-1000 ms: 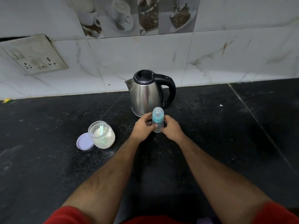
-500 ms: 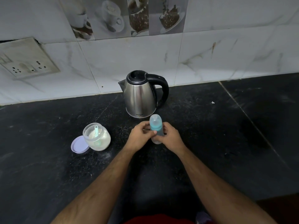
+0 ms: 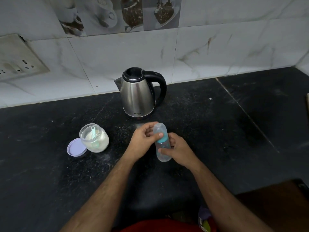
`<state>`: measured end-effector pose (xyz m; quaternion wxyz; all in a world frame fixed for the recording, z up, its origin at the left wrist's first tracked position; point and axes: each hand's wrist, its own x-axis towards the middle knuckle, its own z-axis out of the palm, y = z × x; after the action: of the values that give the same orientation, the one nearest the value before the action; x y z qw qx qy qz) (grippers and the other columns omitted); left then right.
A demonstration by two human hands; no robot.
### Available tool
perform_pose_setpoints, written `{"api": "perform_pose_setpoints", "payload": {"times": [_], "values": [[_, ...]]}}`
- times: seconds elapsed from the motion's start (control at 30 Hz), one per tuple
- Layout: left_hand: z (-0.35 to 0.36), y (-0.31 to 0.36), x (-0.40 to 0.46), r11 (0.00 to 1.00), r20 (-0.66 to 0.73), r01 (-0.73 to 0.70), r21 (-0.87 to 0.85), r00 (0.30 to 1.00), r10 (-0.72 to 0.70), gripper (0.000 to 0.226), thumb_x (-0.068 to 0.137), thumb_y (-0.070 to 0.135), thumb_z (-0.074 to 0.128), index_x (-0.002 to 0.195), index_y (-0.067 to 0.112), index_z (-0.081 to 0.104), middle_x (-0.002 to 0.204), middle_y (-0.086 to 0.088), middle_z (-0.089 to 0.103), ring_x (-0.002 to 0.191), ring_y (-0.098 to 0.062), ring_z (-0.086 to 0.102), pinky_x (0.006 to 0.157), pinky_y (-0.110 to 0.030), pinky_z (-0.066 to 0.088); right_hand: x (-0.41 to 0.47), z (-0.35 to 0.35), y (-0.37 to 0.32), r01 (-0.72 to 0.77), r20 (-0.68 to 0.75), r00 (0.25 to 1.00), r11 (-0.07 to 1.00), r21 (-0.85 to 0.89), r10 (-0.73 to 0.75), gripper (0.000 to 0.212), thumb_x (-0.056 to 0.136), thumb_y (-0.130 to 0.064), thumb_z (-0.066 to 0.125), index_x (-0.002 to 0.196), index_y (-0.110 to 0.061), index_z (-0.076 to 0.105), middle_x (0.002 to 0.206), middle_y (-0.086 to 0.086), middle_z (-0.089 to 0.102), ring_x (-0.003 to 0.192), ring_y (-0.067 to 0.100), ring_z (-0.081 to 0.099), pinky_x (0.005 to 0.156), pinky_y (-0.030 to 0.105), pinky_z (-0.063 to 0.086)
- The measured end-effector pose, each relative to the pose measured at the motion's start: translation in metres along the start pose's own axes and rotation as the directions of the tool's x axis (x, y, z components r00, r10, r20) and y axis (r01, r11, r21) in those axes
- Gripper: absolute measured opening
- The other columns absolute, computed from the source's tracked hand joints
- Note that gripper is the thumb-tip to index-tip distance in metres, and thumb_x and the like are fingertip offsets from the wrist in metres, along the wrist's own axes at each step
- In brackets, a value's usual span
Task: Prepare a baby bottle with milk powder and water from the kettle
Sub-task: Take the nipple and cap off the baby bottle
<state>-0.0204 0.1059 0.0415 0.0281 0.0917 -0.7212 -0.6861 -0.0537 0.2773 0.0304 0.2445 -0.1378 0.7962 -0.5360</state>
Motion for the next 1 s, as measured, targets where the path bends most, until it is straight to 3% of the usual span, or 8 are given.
{"api": "perform_pose_setpoints", "payload": {"times": [0.3,0.43,0.7,0.87,1.0], "values": [[0.003,0.005,-0.008,0.998,-0.062,0.012,-0.063,0.998,-0.016,0.030,0.087,0.011,0.073,0.114,0.020,0.067,0.105,0.001,0.076,0.101,-0.012,0.072,0.082,-0.024,0.057,-0.011,0.006,-0.005,0.060,-0.024,0.998,0.997,-0.047,-0.062,0.046,0.083,-0.016,0.076,0.125,-0.023,0.059,0.114,-0.008,0.069,0.106,0.006,0.065,0.096,0.039,0.054],[0.005,0.007,-0.011,0.997,-0.137,0.018,-0.077,0.990,-0.028,0.023,0.088,0.014,0.072,0.108,0.025,0.068,0.103,0.000,0.077,0.100,-0.014,0.072,0.086,-0.032,0.058,-0.013,0.014,-0.006,0.070,-0.079,0.994,0.993,-0.090,-0.078,0.050,0.083,-0.018,0.077,0.127,-0.027,0.057,0.117,-0.010,0.067,0.109,0.006,0.063,0.096,0.036,0.054],[0.001,0.009,-0.015,0.996,-0.132,-0.016,-0.087,0.991,0.004,0.032,0.087,0.012,0.073,0.119,0.016,0.065,0.107,0.000,0.076,0.101,-0.014,0.072,0.082,-0.026,0.058,-0.008,0.006,-0.008,0.059,0.020,0.998,0.998,0.003,-0.060,0.042,0.083,-0.017,0.078,0.121,-0.025,0.062,0.108,-0.010,0.072,0.100,0.000,0.067,0.089,0.028,0.054],[0.006,0.016,-0.009,0.989,-0.202,-0.071,-0.127,0.978,0.044,0.035,0.084,0.010,0.076,0.117,0.012,0.066,0.104,-0.001,0.076,0.099,-0.014,0.072,0.080,-0.021,0.056,-0.007,0.001,0.001,0.048,-0.046,0.998,0.999,-0.014,-0.048,0.044,0.079,-0.017,0.081,0.116,-0.029,0.060,0.108,-0.012,0.069,0.102,-0.001,0.065,0.091,0.027,0.054],[0.004,0.020,0.005,0.988,-0.258,-0.114,-0.103,0.963,0.084,0.038,0.084,0.014,0.076,0.120,0.012,0.065,0.105,0.007,0.076,0.099,-0.007,0.071,0.080,-0.018,0.055,-0.008,-0.012,0.016,-0.050,-0.174,0.984,0.998,-0.026,0.044,0.051,0.077,-0.018,0.083,0.120,-0.026,0.056,0.119,-0.010,0.065,0.111,0.005,0.061,0.094,0.028,0.052]]}}
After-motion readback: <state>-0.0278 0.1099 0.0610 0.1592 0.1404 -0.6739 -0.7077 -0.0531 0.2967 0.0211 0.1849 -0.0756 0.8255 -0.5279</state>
